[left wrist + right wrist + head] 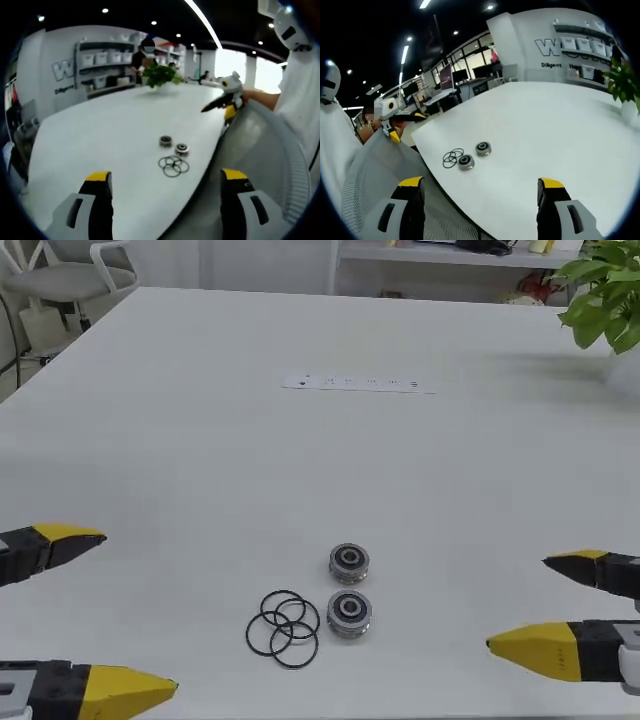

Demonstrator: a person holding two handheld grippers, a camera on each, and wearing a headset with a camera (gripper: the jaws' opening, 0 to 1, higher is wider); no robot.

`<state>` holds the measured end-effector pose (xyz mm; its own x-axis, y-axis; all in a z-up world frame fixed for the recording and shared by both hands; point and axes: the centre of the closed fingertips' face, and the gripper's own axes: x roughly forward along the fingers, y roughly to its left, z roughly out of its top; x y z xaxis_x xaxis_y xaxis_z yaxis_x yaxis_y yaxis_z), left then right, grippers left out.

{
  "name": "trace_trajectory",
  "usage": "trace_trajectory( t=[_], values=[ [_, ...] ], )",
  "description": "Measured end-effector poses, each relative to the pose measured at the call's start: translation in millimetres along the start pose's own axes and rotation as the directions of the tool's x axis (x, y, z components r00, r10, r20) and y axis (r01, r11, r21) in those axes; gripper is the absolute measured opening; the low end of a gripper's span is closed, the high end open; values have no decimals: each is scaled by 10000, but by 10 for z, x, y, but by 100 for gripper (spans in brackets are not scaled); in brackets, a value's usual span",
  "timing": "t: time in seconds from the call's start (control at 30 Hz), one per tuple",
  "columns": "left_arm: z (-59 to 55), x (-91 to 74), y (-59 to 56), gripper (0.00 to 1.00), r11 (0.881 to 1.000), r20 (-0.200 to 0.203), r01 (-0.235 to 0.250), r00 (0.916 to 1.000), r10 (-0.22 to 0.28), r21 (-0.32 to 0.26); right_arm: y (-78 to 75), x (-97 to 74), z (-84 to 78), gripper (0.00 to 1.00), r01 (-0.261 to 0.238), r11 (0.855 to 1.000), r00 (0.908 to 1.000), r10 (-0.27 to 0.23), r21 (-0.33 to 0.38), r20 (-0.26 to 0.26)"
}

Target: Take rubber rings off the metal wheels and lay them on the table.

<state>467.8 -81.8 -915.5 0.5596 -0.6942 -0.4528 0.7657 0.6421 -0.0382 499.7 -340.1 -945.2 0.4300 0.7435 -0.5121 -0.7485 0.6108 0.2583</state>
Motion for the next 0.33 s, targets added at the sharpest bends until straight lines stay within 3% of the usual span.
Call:
trace_trajectory(
  t=[0.33],
  values=[
    [-66, -16, 53, 90, 9999, -64, -21, 10000, 20, -116, -25, -2, -167, 94, 158, 9998, 9984, -150, 143, -545]
  ],
)
